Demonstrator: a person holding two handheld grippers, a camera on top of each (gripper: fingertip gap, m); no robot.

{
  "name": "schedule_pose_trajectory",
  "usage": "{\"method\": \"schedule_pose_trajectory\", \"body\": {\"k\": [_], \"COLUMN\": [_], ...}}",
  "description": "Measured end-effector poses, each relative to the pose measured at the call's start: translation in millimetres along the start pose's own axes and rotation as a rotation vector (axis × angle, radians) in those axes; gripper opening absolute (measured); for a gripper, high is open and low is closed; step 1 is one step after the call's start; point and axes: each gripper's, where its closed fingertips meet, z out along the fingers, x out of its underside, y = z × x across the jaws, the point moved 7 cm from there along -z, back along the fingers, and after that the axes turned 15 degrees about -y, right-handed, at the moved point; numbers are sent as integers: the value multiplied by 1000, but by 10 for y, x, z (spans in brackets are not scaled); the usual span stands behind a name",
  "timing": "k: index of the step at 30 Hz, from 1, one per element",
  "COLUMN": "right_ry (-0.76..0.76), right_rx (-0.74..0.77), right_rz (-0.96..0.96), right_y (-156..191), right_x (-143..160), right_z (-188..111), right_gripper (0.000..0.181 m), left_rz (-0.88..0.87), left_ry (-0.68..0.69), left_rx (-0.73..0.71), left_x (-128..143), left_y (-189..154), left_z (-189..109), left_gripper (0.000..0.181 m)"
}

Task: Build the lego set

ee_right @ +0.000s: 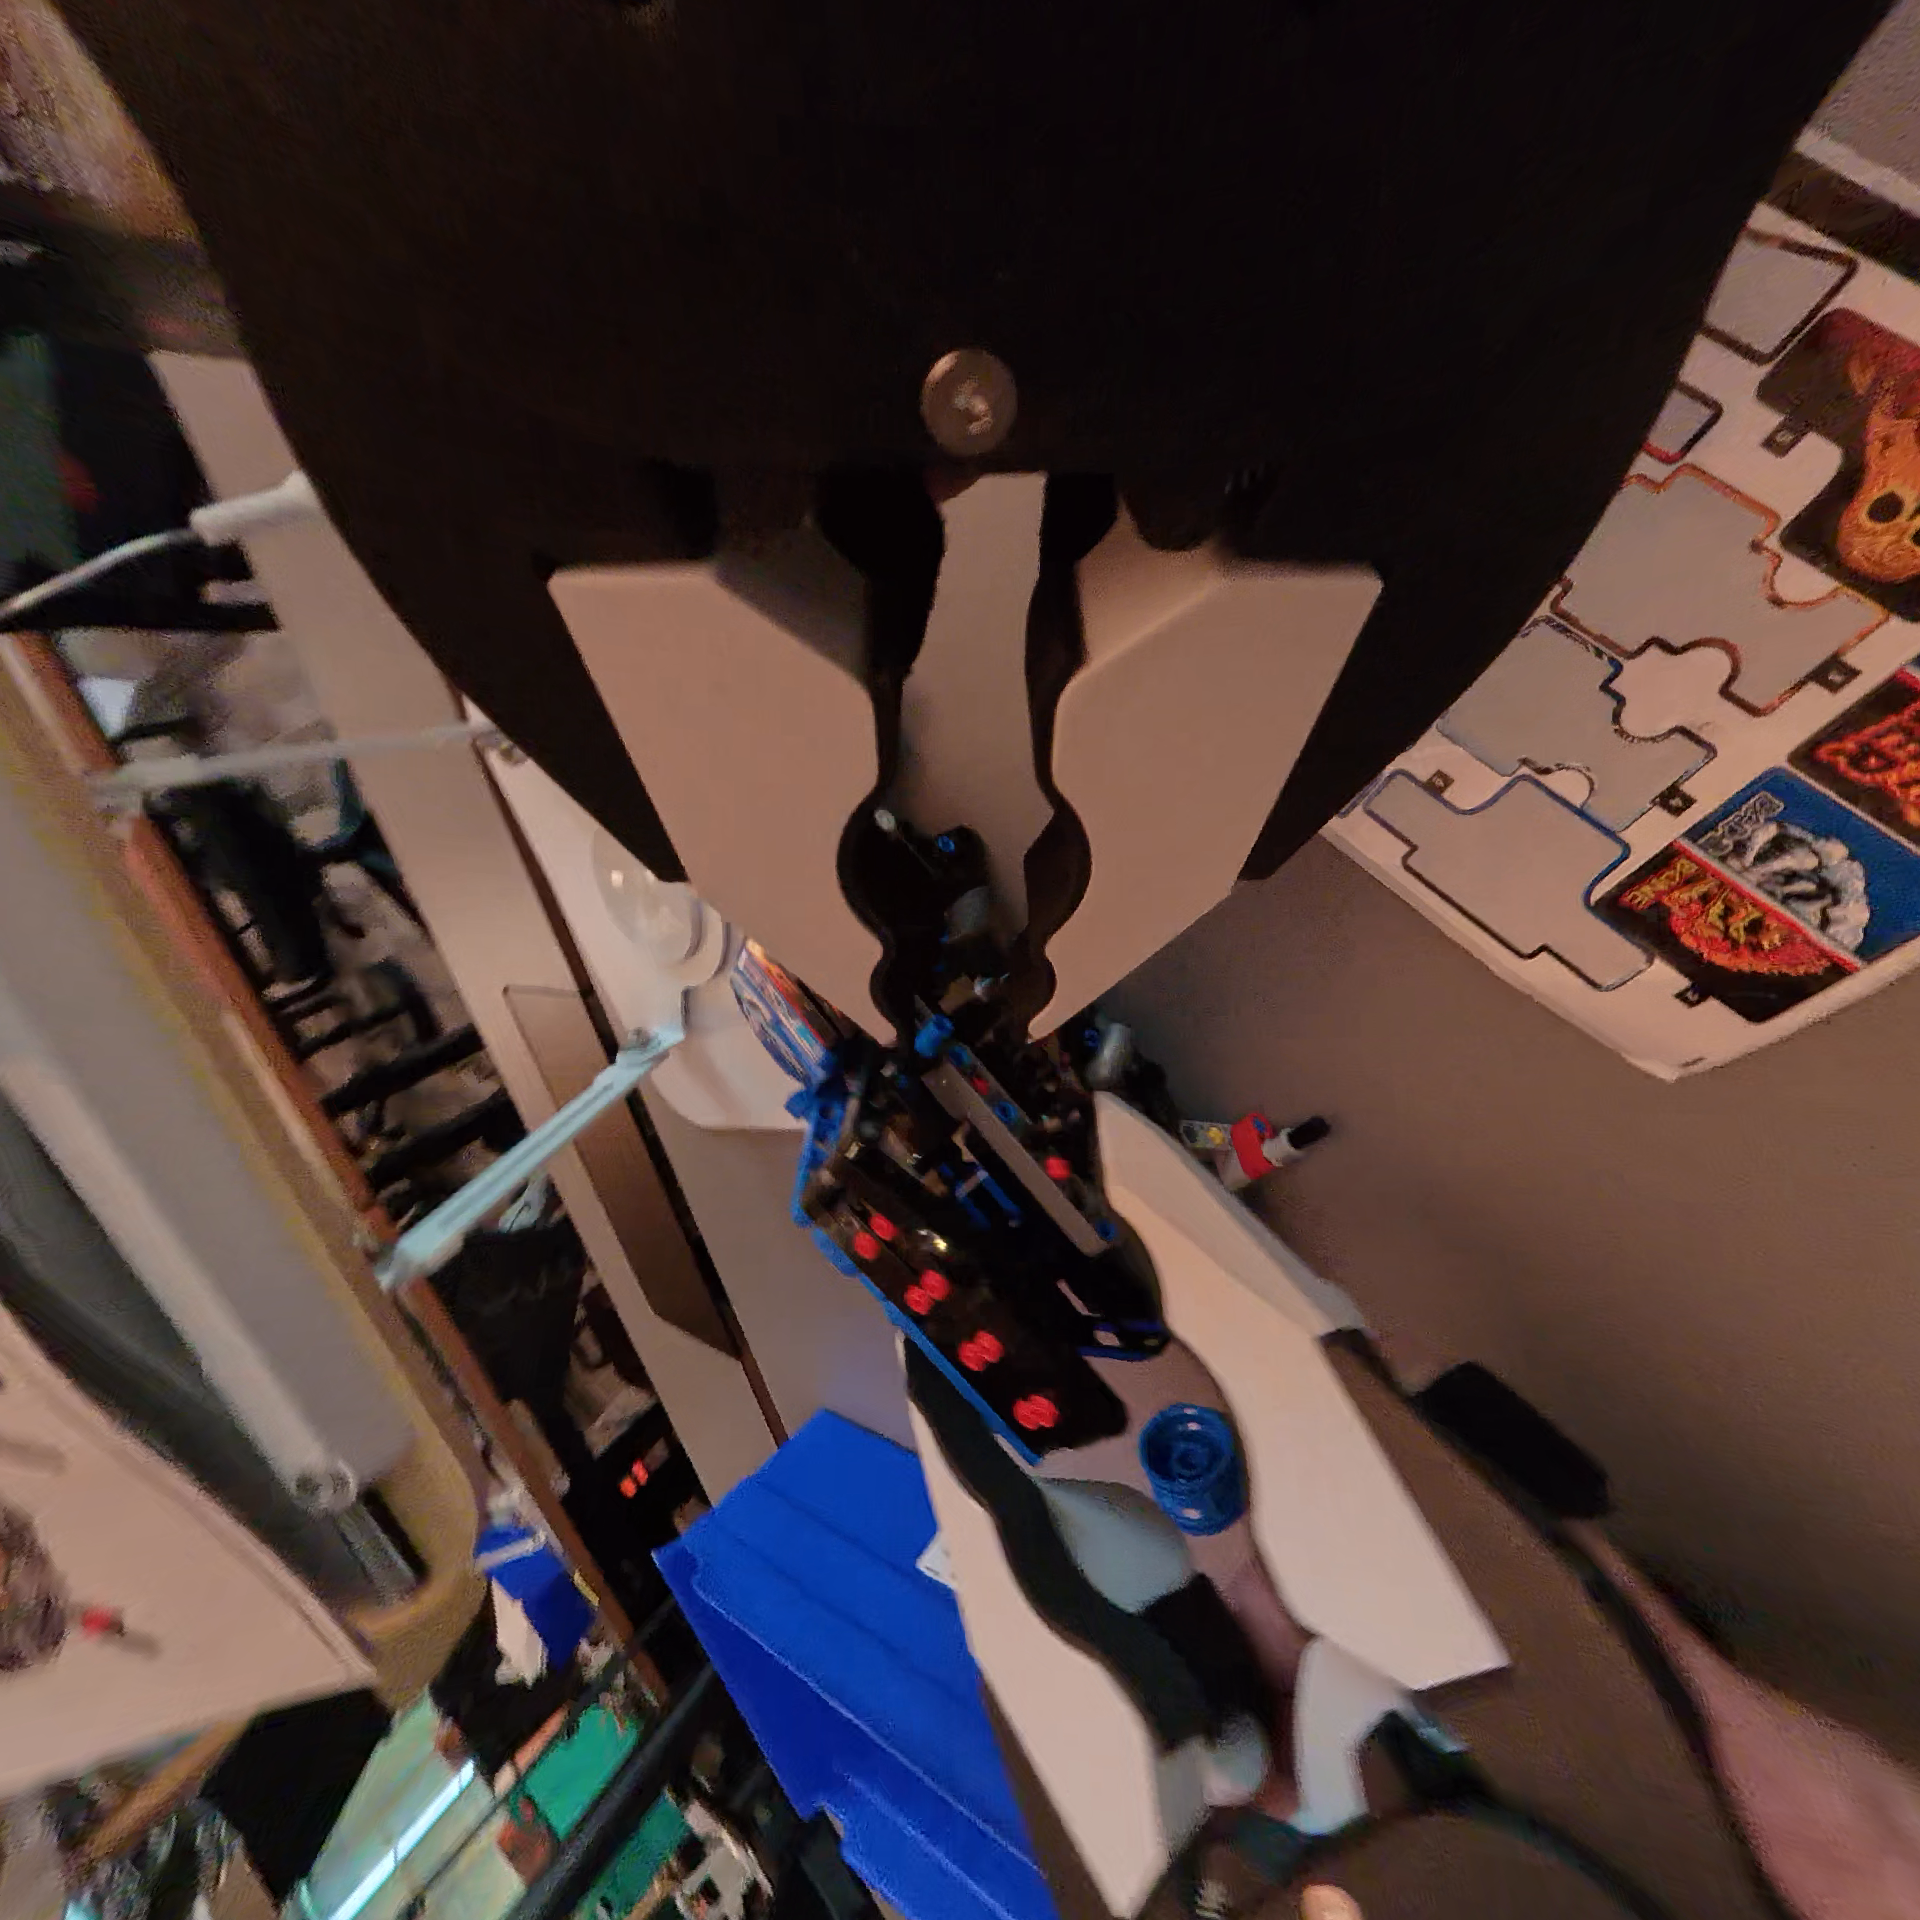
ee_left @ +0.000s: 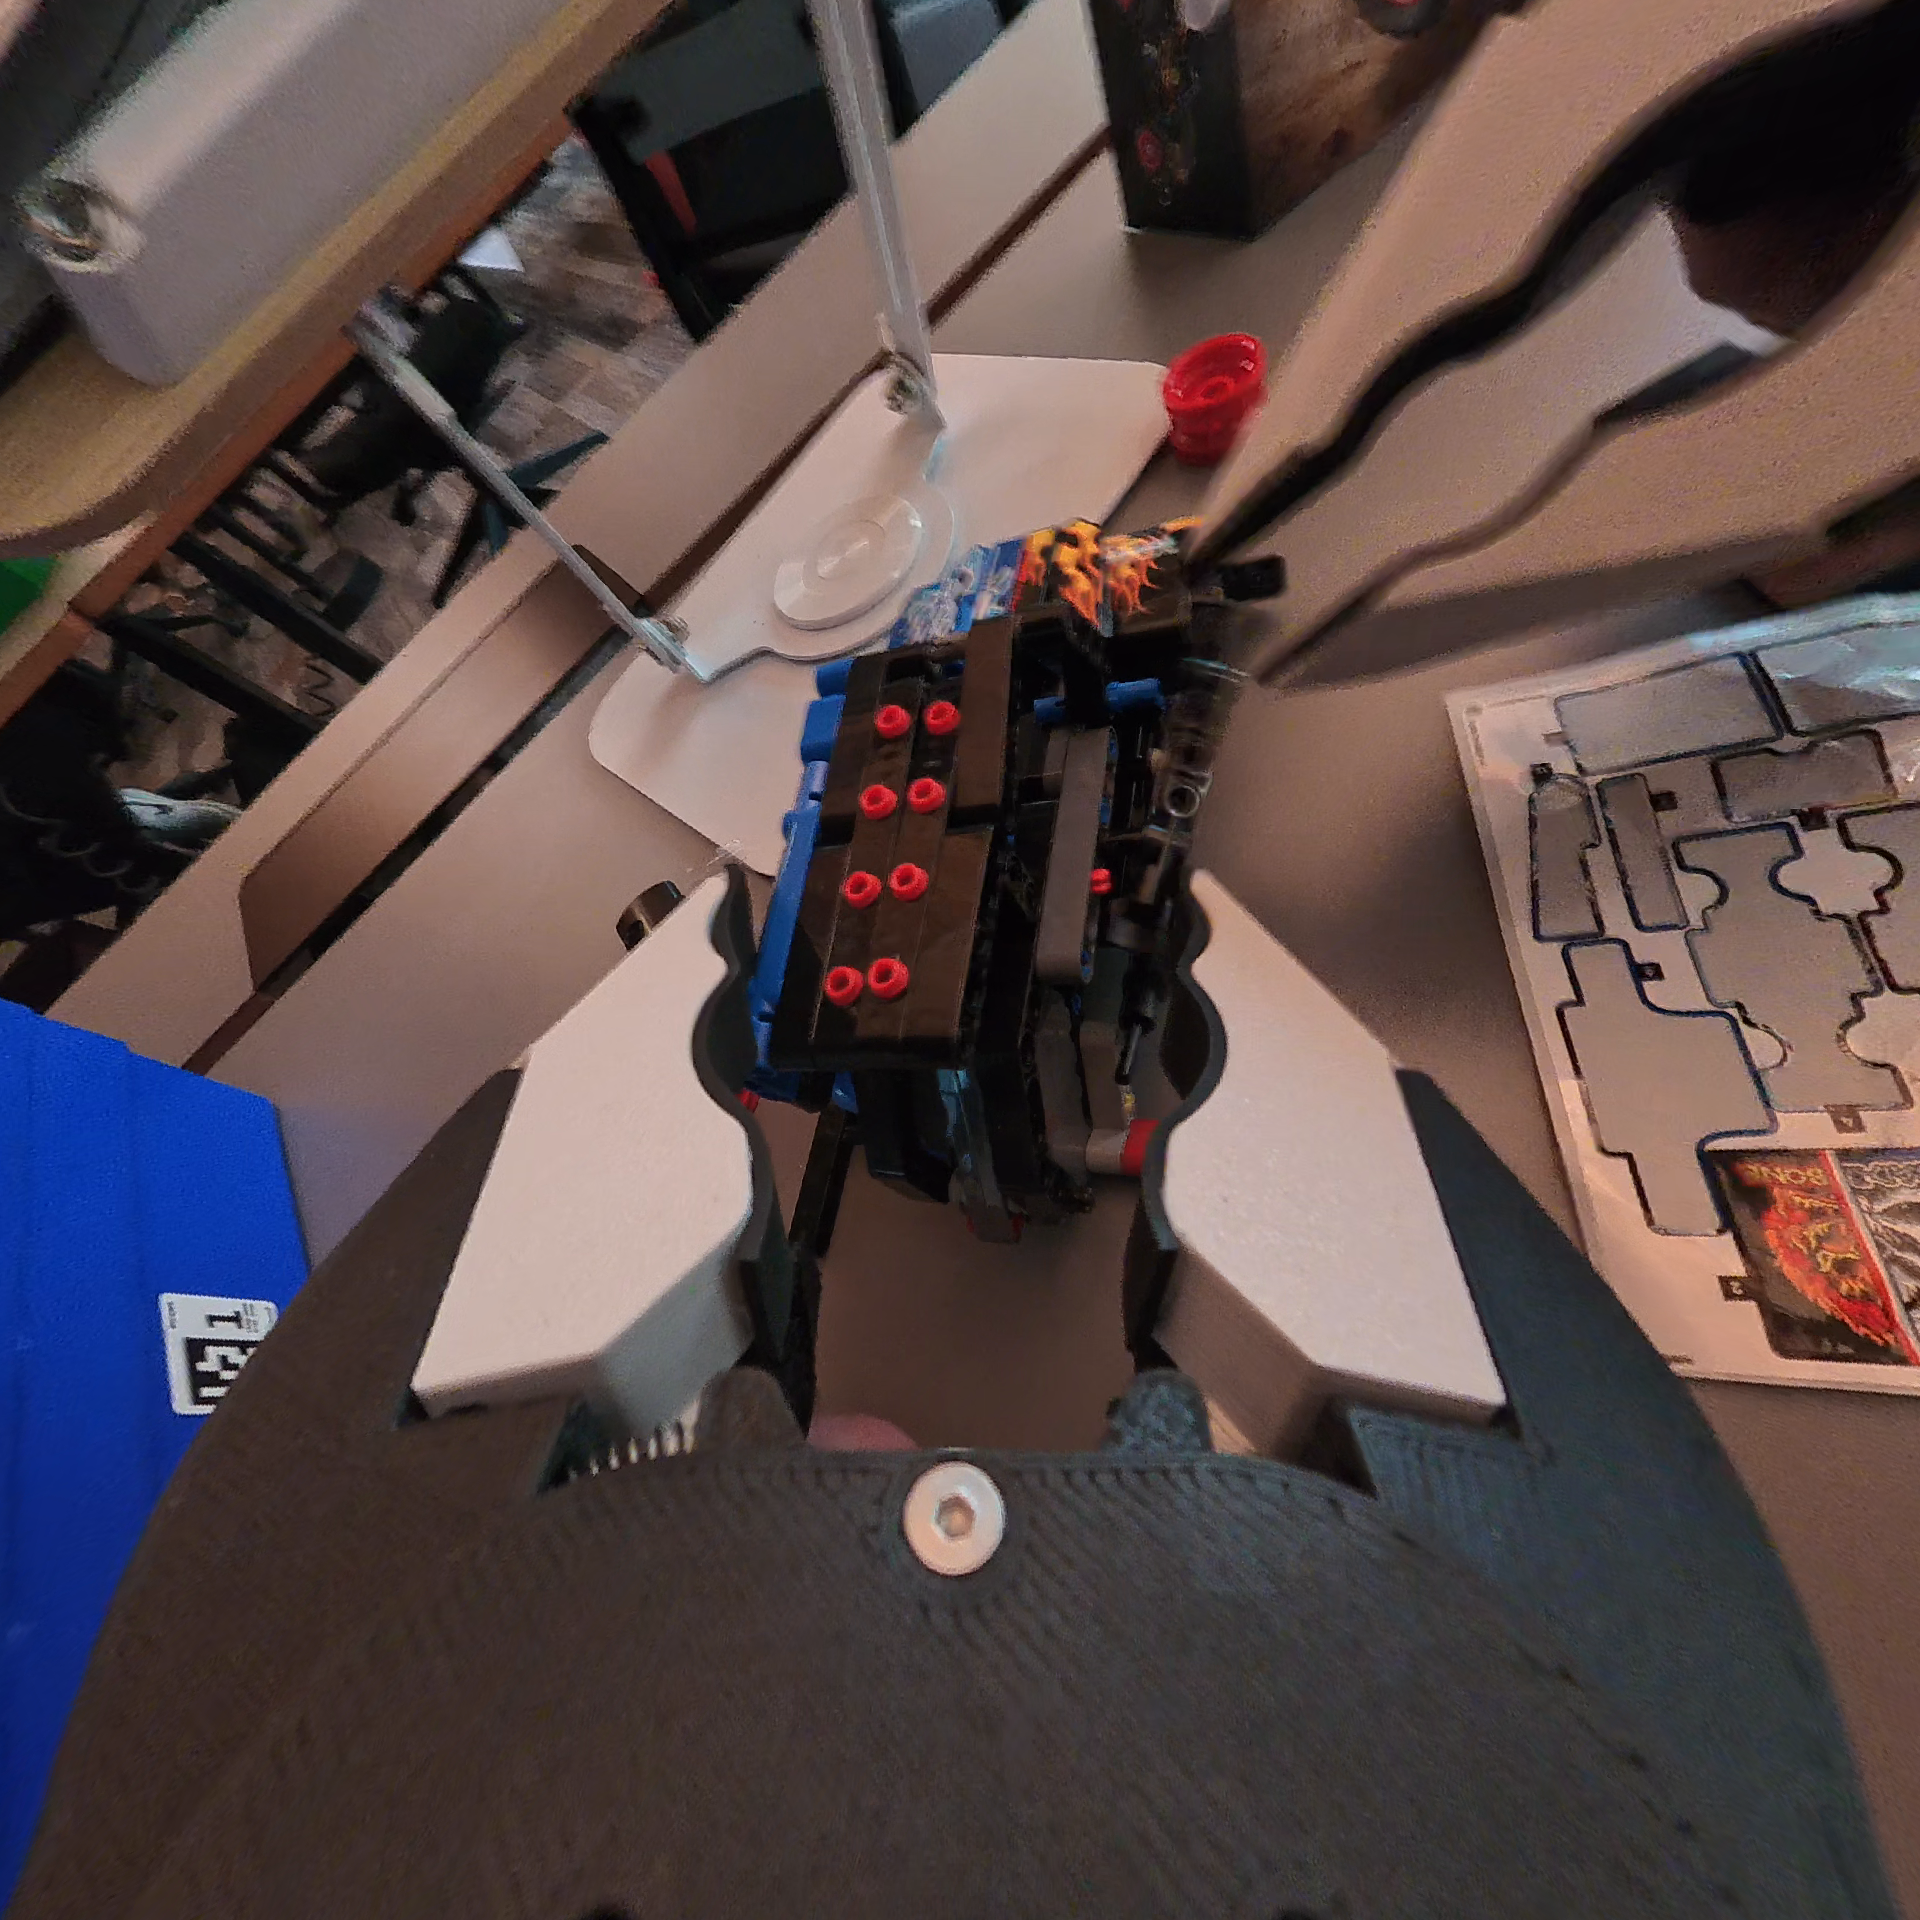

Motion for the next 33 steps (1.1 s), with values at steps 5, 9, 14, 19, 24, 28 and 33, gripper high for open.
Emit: {"method": "schedule_pose_trajectory", "body": {"k": [5,9,14,19,24,28,33], "right_ry": [65,89,75,97,121,114,128], "right_rx": [-37,-53,-71,-104,-146,-162,-180], "right_rz": [-139,-121,-33,-12,83,128,148], "right_y": [125,137,107,80,17,-13,-22], "right_x": [33,77,83,65,48,36,58], "right_z": [105,133,131,132,139,139,137], "right_gripper": [14,10,10,9,9,10,9], "left_rz": [24,24,23,24,34,34,51], "left_ry": [5,3,-3,-3,4,6,2], "left_rx": [5,5,7,13,10,1,-5], "left_x": [-5,-6,-8,-9,-6,-6,-12], "left_y": [-13,-17,-20,-36,-48,-43,-46], "left_z": [-2,1,2,11,26,32,34], "left_gripper": [76,76,76,80,84,83,78]}}
